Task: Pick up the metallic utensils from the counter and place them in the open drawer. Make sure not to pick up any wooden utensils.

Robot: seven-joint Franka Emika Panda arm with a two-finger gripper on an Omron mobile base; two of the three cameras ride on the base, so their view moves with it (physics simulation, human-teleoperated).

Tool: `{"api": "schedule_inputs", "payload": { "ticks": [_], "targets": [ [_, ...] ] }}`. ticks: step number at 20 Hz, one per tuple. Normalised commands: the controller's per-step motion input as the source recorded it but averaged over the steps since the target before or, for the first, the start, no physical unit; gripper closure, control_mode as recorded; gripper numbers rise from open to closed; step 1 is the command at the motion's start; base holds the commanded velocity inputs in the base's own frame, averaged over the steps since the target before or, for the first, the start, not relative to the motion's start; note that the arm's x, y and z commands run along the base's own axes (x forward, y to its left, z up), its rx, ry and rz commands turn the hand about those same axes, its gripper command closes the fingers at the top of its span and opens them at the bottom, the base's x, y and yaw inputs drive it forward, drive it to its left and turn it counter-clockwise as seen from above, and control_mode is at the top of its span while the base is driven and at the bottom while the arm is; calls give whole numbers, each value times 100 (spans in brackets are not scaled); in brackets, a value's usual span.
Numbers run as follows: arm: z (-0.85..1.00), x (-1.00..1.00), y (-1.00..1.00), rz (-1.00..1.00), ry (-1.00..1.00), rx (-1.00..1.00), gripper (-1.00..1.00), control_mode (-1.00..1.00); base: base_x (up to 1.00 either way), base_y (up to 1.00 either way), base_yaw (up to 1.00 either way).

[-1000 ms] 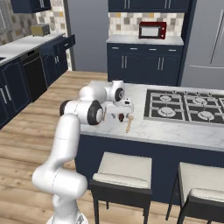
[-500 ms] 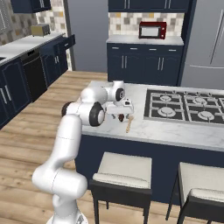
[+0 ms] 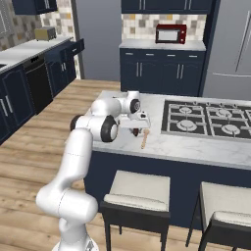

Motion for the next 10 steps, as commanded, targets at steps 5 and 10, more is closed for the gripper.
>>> {"api": "schedule_inputs", "payload": {
  "ticks": [5, 10],
  "targets": [
    [4, -9, 0, 0, -3, -1, 100, -100, 0, 0, 0],
    [54, -65, 3, -4, -5, 2, 100, -100, 0, 0, 0]
  ]
}}
